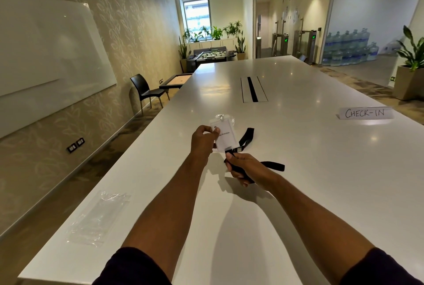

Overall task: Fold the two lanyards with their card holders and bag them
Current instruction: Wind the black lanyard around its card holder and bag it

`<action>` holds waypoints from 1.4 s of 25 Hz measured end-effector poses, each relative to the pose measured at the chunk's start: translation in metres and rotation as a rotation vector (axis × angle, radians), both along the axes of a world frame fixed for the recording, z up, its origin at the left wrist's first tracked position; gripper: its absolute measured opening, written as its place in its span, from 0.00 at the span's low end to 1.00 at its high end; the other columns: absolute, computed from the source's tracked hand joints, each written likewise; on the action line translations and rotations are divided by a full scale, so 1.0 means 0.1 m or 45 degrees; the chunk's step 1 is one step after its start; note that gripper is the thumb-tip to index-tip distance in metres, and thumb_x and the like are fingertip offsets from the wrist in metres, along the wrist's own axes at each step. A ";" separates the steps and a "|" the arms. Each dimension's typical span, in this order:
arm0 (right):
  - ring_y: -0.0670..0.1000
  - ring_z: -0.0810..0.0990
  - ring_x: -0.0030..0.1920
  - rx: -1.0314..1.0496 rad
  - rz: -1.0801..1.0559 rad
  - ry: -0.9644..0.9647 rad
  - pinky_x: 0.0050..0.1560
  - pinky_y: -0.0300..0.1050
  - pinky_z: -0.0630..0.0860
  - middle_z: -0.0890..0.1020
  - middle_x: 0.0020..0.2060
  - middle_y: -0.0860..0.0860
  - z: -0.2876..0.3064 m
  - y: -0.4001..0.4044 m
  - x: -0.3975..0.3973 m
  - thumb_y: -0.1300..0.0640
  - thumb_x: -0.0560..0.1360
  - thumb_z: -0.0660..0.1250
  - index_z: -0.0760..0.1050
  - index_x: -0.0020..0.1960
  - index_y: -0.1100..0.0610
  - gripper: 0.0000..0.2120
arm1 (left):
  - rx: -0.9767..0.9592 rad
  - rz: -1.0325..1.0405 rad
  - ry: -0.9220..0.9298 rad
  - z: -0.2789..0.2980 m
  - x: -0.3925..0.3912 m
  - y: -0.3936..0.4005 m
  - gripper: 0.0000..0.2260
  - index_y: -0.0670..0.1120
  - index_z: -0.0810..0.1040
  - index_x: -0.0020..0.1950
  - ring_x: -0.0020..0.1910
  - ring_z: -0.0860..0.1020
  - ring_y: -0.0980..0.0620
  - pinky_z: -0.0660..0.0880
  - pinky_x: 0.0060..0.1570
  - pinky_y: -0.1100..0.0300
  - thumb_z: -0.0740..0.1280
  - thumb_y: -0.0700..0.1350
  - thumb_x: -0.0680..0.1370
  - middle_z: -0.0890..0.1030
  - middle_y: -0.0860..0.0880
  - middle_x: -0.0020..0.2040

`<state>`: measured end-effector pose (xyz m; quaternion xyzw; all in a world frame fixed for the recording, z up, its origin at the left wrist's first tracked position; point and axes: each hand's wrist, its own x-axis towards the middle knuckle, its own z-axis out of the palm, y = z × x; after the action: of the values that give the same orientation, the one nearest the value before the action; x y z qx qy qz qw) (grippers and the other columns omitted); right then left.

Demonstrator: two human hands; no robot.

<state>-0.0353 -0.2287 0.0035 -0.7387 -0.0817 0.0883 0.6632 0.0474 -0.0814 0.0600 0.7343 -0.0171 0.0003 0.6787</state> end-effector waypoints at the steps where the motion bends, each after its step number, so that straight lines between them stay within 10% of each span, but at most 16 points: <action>1: 0.49 0.67 0.28 0.014 -0.006 -0.005 0.29 0.41 0.70 0.72 0.29 0.50 0.02 -0.01 -0.01 0.37 0.81 0.61 0.77 0.42 0.55 0.22 | 0.021 -0.018 -0.031 0.00 0.00 0.00 0.07 0.46 0.74 0.50 0.47 0.82 0.44 0.72 0.33 0.61 0.71 0.45 0.79 0.83 0.42 0.54; 8: 0.49 0.73 0.26 0.406 -0.291 -0.287 0.30 0.43 0.75 0.76 0.28 0.53 0.35 -0.22 0.00 0.49 0.73 0.75 0.83 0.54 0.60 0.17 | 0.370 -0.253 -0.177 -0.11 -0.03 0.13 0.07 0.45 0.75 0.48 0.48 0.84 0.40 0.80 0.50 0.45 0.72 0.44 0.77 0.85 0.39 0.46; 14: 0.47 0.75 0.26 0.618 -0.637 -0.371 0.29 0.39 0.77 0.83 0.34 0.53 0.50 -0.56 0.13 0.56 0.80 0.68 0.84 0.56 0.58 0.09 | 0.475 -0.554 -0.085 -0.11 -0.03 0.25 0.06 0.48 0.77 0.45 0.32 0.74 0.53 0.67 0.30 0.63 0.73 0.43 0.76 0.79 0.46 0.35; 27: 0.54 0.78 0.62 -0.269 -0.884 -0.167 0.62 0.51 0.76 0.77 0.67 0.52 0.09 -0.68 0.11 0.49 0.82 0.66 0.71 0.72 0.55 0.21 | 0.251 -0.798 0.230 -0.04 -0.03 0.29 0.07 0.48 0.80 0.47 0.34 0.81 0.54 0.77 0.31 0.61 0.73 0.37 0.76 0.82 0.51 0.37; 31: 0.51 0.79 0.62 -0.310 -0.501 -0.494 0.57 0.47 0.79 0.79 0.65 0.48 0.09 -0.55 0.04 0.66 0.74 0.72 0.75 0.68 0.46 0.26 | 0.252 -0.798 0.197 -0.03 -0.05 0.22 0.07 0.47 0.80 0.48 0.35 0.82 0.54 0.80 0.35 0.59 0.70 0.35 0.77 0.83 0.49 0.36; 35: 0.49 0.79 0.63 -0.296 -0.290 -0.561 0.61 0.41 0.77 0.81 0.61 0.44 0.10 -0.43 0.01 0.62 0.70 0.73 0.75 0.64 0.40 0.28 | 0.230 -0.817 0.150 -0.01 -0.10 0.17 0.06 0.45 0.79 0.50 0.41 0.83 0.50 0.81 0.38 0.58 0.69 0.35 0.77 0.83 0.45 0.43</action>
<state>-0.0345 -0.2719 0.0135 -0.8158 -0.1296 -0.1410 0.5457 0.0371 -0.0648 0.0585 0.7473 -0.2079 -0.2572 0.5763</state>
